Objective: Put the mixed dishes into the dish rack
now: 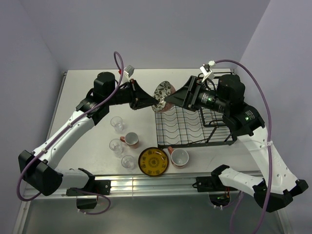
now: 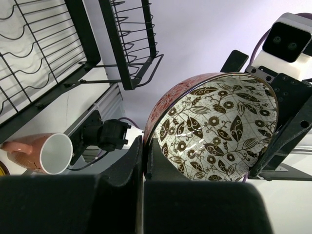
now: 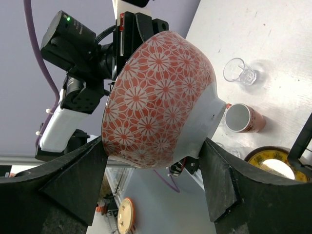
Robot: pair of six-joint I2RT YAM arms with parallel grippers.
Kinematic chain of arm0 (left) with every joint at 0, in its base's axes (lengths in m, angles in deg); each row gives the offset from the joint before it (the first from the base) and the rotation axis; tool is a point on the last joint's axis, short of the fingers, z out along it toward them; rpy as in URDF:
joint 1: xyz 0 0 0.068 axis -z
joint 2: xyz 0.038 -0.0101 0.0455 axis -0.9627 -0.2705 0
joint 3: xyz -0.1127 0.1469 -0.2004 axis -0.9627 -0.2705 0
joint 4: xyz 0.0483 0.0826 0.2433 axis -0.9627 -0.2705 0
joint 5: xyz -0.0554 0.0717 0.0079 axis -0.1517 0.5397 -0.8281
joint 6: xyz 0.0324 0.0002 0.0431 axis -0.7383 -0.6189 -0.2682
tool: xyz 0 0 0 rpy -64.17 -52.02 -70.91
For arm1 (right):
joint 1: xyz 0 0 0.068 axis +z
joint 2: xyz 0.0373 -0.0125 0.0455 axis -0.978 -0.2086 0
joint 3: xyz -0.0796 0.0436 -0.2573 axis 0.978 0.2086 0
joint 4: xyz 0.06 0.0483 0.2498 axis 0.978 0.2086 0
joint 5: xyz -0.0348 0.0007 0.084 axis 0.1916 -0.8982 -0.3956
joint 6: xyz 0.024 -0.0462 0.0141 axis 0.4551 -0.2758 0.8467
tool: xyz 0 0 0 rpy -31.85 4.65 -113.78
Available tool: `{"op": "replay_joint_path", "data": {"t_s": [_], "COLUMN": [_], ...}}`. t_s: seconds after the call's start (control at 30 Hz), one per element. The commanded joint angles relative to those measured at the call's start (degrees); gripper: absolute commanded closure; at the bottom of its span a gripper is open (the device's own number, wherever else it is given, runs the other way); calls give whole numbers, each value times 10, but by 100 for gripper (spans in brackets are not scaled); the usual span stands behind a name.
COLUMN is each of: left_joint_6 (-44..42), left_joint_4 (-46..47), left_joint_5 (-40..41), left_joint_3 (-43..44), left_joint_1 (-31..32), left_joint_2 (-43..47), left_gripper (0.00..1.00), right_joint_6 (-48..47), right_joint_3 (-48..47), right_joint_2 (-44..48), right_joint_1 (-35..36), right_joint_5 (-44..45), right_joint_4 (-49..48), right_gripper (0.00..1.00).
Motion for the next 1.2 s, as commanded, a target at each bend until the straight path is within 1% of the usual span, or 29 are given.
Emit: {"op": "replay_joint_path", "data": {"t_s": [0.0,0.03,0.1,0.13,0.2,0.23,0.3,0.33,0.4,0.5,0.53,0.6,0.63,0.67,0.77,0.87,0.93,0.97,1.0,1.03,1.07,1.1,1.13,1.17], "left_joint_6": [6,6,4,3,0,1,4,5,8,14,14,12,11,9,7,5,-7,-13,-27,-42,-49,-52,-53,-52], "left_joint_4": [33,34,33,31,23,24,27,27,30,37,38,42,42,39,38,27,3,-36,-91,-125,-162,-197,-251,-268], "left_joint_5": [-2,-1,0,1,2,3,1,0,-2,-5,-4,-6,-6,-5,-6,-4,15,29,67,93,149,180,207,243], "left_joint_3": [-8,-9,-8,-7,-6,-7,-8,-8,-10,-14,-15,-15,-15,-15,-14,-14,-6,-2,6,11,21,22,22,14], "left_joint_1": [5,5,6,5,6,6,7,7,7,7,7,7,7,7,8,7,5,4,-1,-8,-15,-28,-36,-43], "left_joint_2": [8,8,9,9,10,11,10,9,8,7,7,5,6,3,-1,-2,-2,2,11,17,22,36,45,55], "left_gripper": [100,100,100,100,100,100,100,100,100,79,68,60,51,46,39,30,26,26,25,24,23,23,23,23], "right_joint_6": [24,23,20,18,6,2,-6,-7,-10,-9,-9,-11,-12,-13,-16,-24,-34,-48,-64,-74,-83,-98,-105,-112], "right_joint_3": [-7,-10,-11,-13,-28,-34,-42,-43,-45,-43,-42,-43,-45,-46,-47,-52,-61,-74,-89,-99,-108,-124,-133,-143], "right_joint_2": [9,5,2,0,-7,-14,-18,-19,-19,-17,-15,-14,-14,-14,-15,-18,-24,-28,-39,-44,-53,-58,-63,-77], "right_joint_1": [5,5,5,5,5,5,6,5,6,5,5,6,5,5,5,5,5,5,5,6,6,6,9,10], "right_joint_5": [-39,-38,-34,-30,-19,-17,-11,-10,-8,-4,-2,1,2,3,5,11,20,32,45,55,64,72,95,108], "right_joint_4": [-87,-79,-78,-75,-60,-46,-40,-40,-39,-40,-38,-33,-27,-26,-20,-6,17,28,54,80,92,101,124,136], "right_gripper": [25,30,38,49,60,76,89,100,100,100,100,100,100,100,100,100,100,100,100,100,100,100,100,100]}}
